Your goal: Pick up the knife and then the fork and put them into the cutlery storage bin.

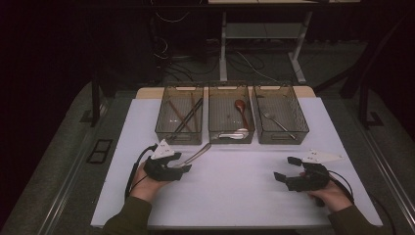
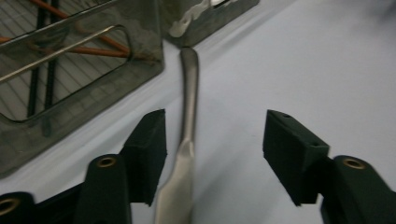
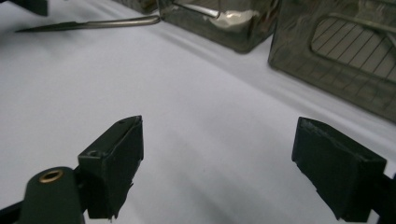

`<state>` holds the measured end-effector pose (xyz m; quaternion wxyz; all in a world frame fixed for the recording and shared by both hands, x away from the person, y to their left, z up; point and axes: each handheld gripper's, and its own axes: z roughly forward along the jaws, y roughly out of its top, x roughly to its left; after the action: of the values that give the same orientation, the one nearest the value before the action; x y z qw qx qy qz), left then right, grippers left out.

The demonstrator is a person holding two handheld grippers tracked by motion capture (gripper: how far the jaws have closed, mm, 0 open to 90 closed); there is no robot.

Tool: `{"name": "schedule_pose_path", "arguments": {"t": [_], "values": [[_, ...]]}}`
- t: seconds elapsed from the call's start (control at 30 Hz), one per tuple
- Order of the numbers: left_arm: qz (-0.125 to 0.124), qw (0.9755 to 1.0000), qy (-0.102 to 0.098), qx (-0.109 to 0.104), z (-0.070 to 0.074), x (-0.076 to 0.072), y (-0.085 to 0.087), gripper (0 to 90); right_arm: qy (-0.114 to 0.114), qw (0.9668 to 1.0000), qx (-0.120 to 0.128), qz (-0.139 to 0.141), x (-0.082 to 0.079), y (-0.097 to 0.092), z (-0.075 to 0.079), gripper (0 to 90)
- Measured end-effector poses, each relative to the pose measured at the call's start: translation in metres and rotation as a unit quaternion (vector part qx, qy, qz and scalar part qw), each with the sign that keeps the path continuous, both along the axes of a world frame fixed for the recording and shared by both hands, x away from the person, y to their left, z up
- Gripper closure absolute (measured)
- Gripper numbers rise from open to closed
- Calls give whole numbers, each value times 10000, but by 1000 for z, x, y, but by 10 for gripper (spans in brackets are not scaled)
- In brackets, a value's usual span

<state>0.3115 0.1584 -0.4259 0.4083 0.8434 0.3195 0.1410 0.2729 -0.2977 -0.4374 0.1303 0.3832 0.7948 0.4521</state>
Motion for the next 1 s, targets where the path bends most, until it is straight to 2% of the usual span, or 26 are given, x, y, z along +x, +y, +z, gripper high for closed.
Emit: {"name": "schedule_pose_path", "arguments": {"t": [0.13,0.27,0.3,0.4,0.43,0.57,0.73,0.87,1.0], "values": [[100,9999,95,94,-3,14,-4,538,-31,10000,-51,47,-4,1,-1,164],[36,9995,262,175,-6,28,-10,610,-27,9999,-60,90,-4,2,-1,164],[33,9995,276,162,-7,30,-12,625,-25,9999,-74,106,-4,3,-1,164],[-17,9989,353,309,-12,35,-16,651,-30,9999,-88,125,-4,3,-2,164],[-26,9989,393,267,-14,36,-17,658,-37,9998,-96,140,-5,3,-2,164],[-100,9982,460,381,-19,36,-21,678,-64,9998,-137,159,-5,3,-2,164],[-120,9980,407,466,-21,37,-22,723,-100,9997,-183,150,-5,4,-2,164],[-209,9979,293,539,-22,35,-22,747,-137,9995,-195,185,-5,4,-1,164],[-276,9978,299,529,-22,35,-22,785,-153,9995,-206,167,-5,4,-1,164]]}}
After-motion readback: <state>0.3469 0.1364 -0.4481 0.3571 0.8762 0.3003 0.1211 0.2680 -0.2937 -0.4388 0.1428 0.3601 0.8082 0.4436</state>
